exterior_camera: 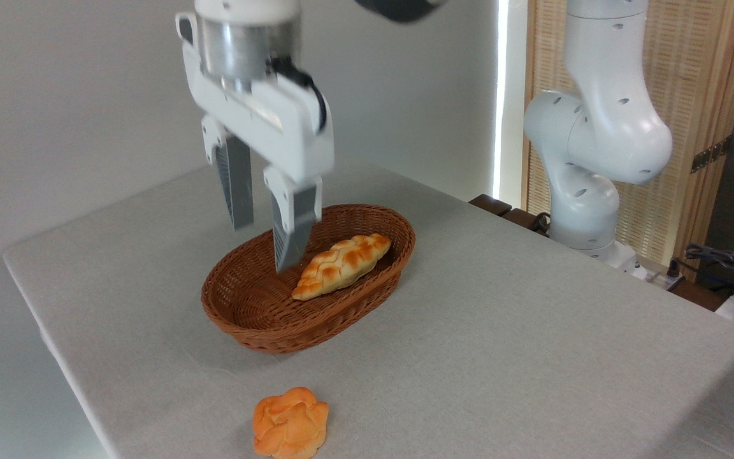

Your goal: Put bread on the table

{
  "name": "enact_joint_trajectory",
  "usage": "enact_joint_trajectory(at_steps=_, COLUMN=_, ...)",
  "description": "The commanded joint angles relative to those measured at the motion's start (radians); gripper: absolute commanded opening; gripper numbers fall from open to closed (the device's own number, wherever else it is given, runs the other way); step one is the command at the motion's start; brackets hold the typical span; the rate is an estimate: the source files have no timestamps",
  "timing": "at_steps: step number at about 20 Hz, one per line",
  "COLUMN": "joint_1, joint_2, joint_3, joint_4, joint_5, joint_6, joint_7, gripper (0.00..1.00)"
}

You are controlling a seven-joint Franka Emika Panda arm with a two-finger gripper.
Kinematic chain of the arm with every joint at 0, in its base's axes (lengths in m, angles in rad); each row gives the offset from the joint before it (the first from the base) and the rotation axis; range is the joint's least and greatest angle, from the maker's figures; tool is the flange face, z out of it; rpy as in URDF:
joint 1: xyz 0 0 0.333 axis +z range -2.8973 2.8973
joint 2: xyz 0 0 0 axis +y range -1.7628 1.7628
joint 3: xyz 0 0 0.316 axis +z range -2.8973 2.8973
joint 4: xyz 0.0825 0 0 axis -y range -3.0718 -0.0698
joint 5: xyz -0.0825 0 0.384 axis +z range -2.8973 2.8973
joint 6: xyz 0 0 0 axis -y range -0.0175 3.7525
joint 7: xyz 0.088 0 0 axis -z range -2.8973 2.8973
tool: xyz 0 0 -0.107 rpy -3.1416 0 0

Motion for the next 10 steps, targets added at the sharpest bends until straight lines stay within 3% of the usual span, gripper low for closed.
enact_joint_trajectory(at_steps=1, joint_1=0.013, joint_2=-0.005, joint_3=-0.081, joint_4=0.033, joint_5=0.054, joint_6=-0.077, joint_7=-0.06, gripper=1.0)
enact_joint_trajectory(at_steps=2, joint_1=0.015, joint_2=-0.005, joint_3=-0.121, joint_4=0.033, joint_5=0.083, joint_6=-0.077, joint_7=-0.1, gripper=1.0)
enact_joint_trajectory(at_steps=4, joint_1=0.015, joint_2=-0.005, joint_3=-0.138, joint_4=0.031, joint_5=0.126, joint_6=-0.078, joint_7=-0.116, gripper=1.0)
enact_joint_trajectory(at_steps=8, joint_1=0.015, joint_2=-0.002, joint_3=-0.138, joint_4=0.03, joint_5=0.134, joint_6=-0.083, joint_7=-0.111, gripper=1.0)
enact_joint_trajectory(at_steps=10, joint_1=0.015, joint_2=-0.002, joint_3=-0.138, joint_4=0.03, joint_5=0.177, joint_6=-0.084, joint_7=-0.113, gripper=1.0)
